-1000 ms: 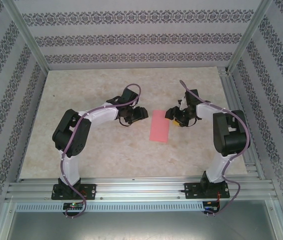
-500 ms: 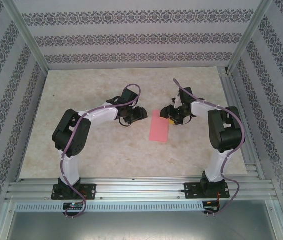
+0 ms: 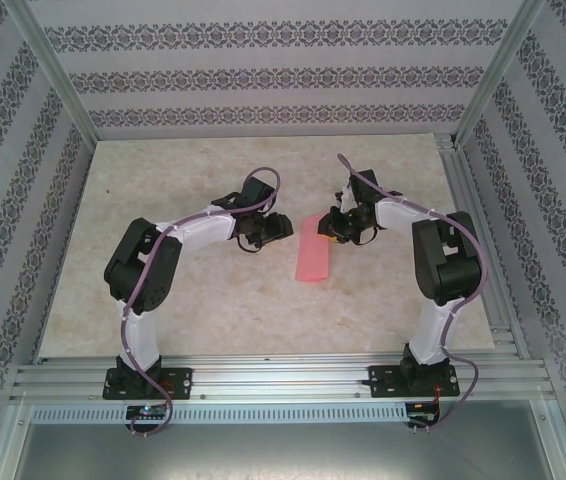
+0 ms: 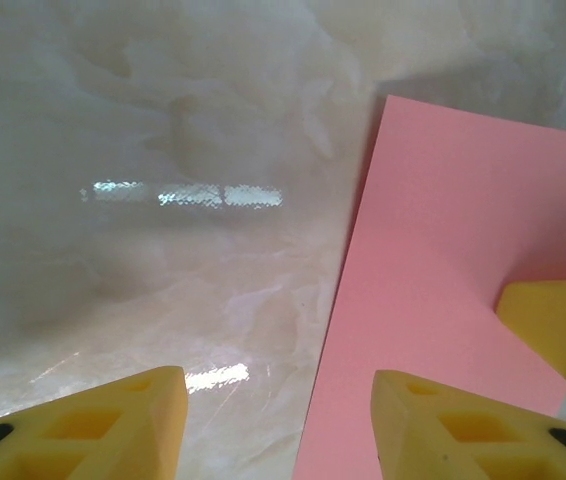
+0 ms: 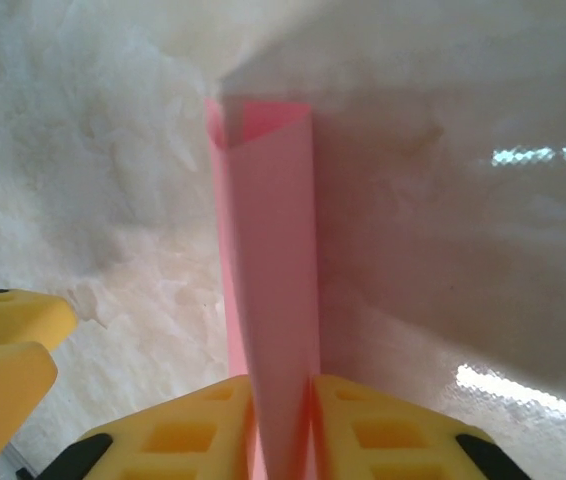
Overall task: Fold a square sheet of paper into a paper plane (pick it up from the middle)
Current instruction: Pick up the square sheet of paper from the center of the table, then place a square sheet of paper at the center of the table.
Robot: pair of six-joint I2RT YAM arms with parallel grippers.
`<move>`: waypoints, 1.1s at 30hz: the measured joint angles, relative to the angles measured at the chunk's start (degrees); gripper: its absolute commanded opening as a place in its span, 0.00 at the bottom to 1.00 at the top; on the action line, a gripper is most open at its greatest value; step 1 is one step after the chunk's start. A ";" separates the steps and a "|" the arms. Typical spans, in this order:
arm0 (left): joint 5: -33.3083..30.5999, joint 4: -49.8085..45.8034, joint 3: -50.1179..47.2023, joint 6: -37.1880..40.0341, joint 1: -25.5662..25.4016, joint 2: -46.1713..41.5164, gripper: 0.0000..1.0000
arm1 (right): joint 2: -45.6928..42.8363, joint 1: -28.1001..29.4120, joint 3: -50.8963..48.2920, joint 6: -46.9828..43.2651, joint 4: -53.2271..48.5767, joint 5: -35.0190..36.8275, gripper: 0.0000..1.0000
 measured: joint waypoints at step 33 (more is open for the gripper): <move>-2.73 -0.42 -10.84 0.07 8.94 -13.70 0.52 | 1.53 6.56 3.45 8.96 9.07 -11.87 0.16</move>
